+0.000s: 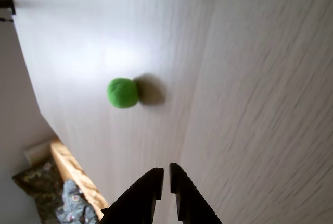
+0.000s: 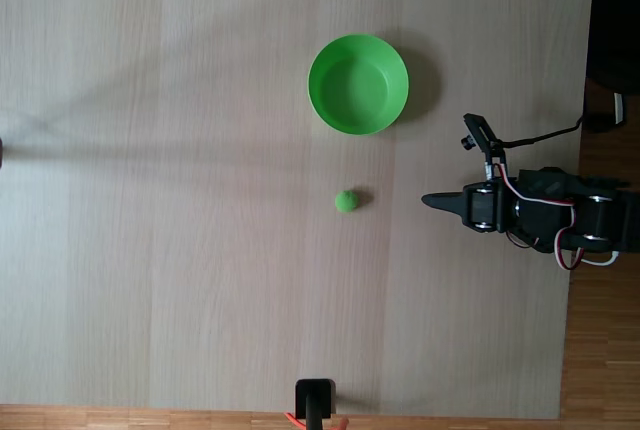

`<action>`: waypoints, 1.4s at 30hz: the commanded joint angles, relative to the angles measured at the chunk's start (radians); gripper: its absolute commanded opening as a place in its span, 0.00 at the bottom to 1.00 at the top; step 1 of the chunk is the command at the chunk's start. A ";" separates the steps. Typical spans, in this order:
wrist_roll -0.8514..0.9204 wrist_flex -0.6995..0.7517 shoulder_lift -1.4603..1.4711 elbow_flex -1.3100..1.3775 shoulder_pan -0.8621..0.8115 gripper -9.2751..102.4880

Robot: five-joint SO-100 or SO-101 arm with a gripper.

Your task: Grasp a green pompom and put it in the green bowl.

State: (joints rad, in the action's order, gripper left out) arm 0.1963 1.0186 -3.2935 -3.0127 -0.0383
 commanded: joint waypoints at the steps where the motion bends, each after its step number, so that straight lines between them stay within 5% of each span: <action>1: -0.005 0.002 -0.054 0.012 0.006 0.08; 27: 0.000 0.006 -0.026 0.083 0.003 0.08; 42: -0.005 -0.012 0.788 0.603 0.006 0.08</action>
State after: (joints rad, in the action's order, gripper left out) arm 0.1963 1.0186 -2.6553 -2.5602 -0.0399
